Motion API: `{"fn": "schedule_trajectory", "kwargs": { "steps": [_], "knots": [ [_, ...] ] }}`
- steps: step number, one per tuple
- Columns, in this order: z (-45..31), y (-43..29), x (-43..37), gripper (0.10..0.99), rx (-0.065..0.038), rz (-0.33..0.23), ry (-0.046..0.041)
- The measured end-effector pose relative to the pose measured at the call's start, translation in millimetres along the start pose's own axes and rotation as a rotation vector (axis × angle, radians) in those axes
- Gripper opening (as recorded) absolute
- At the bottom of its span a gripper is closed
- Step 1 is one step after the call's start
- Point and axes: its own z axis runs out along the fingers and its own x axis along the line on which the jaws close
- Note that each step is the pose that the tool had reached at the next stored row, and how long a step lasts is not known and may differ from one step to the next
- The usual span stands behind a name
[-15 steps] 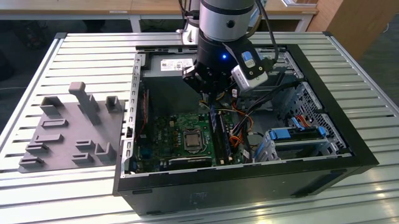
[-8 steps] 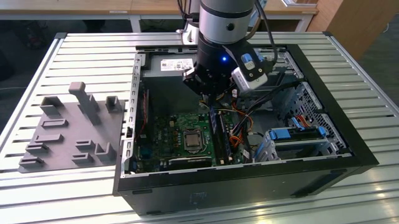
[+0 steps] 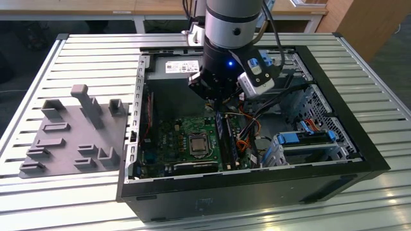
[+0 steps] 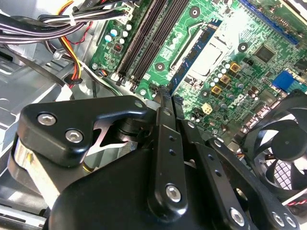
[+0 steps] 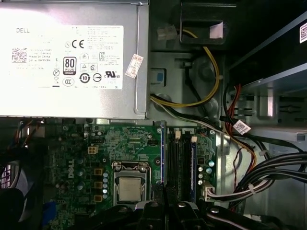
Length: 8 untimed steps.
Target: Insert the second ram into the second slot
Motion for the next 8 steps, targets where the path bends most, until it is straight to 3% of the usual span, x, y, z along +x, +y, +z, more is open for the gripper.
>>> {"fn": "schedule_trajectory", "kwargs": {
  "steps": [8],
  "knots": [
    [3.8, -0.1, 0.0, 0.137, 0.000, 0.000, 0.0001]
  ]
}}
